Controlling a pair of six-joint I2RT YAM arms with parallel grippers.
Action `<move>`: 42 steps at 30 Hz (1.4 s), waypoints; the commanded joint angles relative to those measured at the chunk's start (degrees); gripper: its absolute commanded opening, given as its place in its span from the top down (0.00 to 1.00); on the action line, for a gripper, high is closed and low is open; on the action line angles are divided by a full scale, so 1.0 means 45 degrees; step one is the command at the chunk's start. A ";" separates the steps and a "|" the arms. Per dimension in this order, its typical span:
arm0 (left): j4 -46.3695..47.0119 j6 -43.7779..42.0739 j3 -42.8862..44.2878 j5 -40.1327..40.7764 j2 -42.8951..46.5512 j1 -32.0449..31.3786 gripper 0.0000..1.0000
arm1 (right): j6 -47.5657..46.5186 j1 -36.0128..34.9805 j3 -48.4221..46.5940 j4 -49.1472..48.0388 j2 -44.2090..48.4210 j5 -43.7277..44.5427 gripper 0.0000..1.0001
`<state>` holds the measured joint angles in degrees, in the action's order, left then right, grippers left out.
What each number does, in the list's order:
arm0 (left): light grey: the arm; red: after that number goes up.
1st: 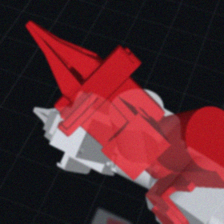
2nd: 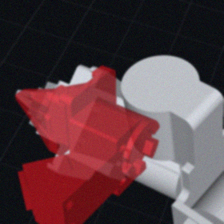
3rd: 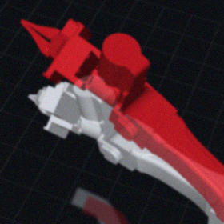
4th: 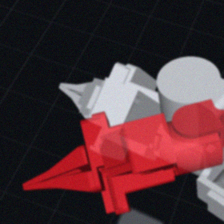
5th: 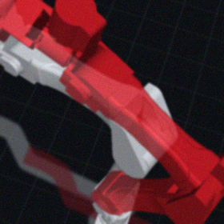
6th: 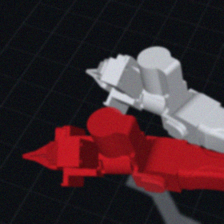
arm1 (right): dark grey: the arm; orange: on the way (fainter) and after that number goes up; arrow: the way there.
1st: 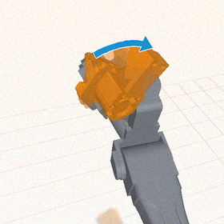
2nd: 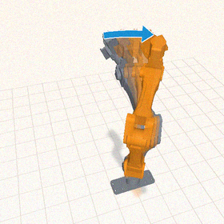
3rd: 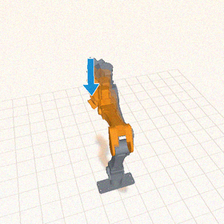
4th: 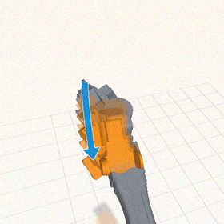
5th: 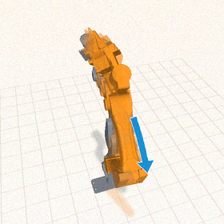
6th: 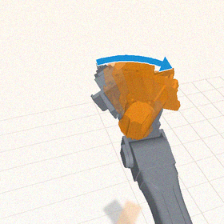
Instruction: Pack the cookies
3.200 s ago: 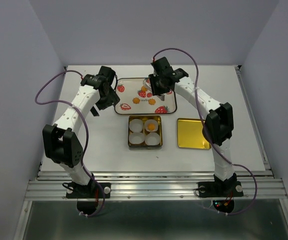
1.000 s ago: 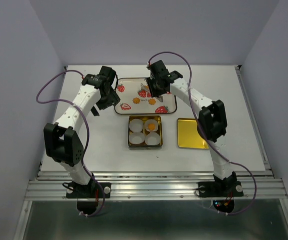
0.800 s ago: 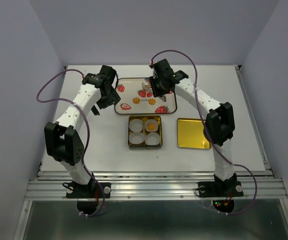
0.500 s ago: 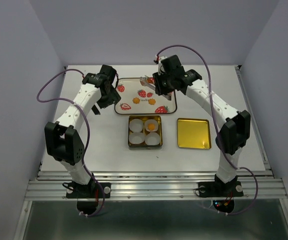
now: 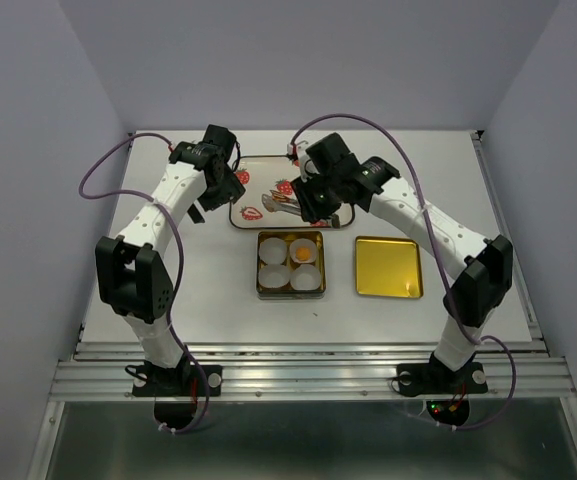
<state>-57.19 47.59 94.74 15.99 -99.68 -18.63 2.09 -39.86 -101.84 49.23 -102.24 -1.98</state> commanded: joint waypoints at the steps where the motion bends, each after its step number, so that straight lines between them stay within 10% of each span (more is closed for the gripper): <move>1: -0.0065 -0.0049 0.0393 0.0392 0.0120 -0.0039 0.01 | -0.0288 -0.0478 -0.0044 0.0542 0.0883 -0.0070 0.62; 42: 0.0072 -0.0107 -0.0760 0.0861 0.0803 -0.0039 0.01 | -0.0620 -0.2081 0.1459 0.1149 0.1137 -0.0479 0.61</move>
<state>-56.31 47.62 91.42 17.80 -99.50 -18.63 -1.06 -48.53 -94.28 56.42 -97.27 -5.48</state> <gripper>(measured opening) 0.986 0.391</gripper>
